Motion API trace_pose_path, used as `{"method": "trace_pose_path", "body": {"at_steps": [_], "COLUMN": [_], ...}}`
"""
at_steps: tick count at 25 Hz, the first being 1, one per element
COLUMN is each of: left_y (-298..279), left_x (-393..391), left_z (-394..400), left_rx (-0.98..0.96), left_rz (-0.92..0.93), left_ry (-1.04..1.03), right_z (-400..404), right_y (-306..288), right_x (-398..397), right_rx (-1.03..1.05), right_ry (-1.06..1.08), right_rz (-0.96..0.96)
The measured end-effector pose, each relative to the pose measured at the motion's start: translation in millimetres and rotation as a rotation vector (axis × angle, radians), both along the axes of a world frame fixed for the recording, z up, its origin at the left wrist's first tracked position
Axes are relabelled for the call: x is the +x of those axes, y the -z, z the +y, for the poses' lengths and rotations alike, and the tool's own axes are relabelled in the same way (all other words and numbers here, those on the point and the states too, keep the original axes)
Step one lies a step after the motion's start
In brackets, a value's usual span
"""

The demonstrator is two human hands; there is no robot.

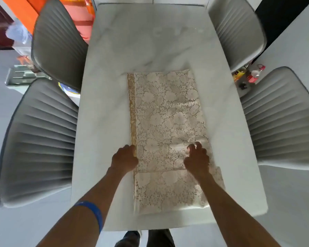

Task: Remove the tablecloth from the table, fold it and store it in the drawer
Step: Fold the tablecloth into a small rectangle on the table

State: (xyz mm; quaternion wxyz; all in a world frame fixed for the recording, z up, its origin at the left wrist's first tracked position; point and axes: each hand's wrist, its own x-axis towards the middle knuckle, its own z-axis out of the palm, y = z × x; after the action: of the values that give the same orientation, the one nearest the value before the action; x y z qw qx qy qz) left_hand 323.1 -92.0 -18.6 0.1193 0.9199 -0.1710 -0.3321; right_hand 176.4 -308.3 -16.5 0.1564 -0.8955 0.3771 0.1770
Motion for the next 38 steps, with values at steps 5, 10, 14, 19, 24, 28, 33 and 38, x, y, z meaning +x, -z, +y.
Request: {"method": "trace_pose_path", "body": {"at_steps": [5,10,14,19,24,28,33,38], "left_y": [19,16,11,3,17,11,-48,-84], "left_x": [29,40,96,94,25,6,-13,-21], "left_z": [-42,-50,-67,-72,-40,-33,-14,18], "left_rx": [-0.098,-0.216,-0.195,0.038,0.143,0.157,0.222,0.132], "left_rz": [-0.047,0.021,-0.202,-0.161,-0.155,-0.275,-0.022,0.58], "left_ry": [-0.257,-0.472,-0.372,0.132,0.301,0.27,0.544,0.565], "right_z": [-58,-90,-120,-99,-49,-38,-1,27], "right_y": [37,38,23,0,10,-8,-58,-78], "right_x": [25,48,112,149,96,72,29,9], "right_rx": [-0.071,0.043,0.087,0.107,0.06,-0.028,0.383,0.422], "right_ry": [0.26,0.445,0.315,-0.369,-0.541,-0.425,-0.144,-0.217], "right_rz": [-0.022,-0.239,-0.396,-0.134,0.077,0.161,0.508,0.494]}}
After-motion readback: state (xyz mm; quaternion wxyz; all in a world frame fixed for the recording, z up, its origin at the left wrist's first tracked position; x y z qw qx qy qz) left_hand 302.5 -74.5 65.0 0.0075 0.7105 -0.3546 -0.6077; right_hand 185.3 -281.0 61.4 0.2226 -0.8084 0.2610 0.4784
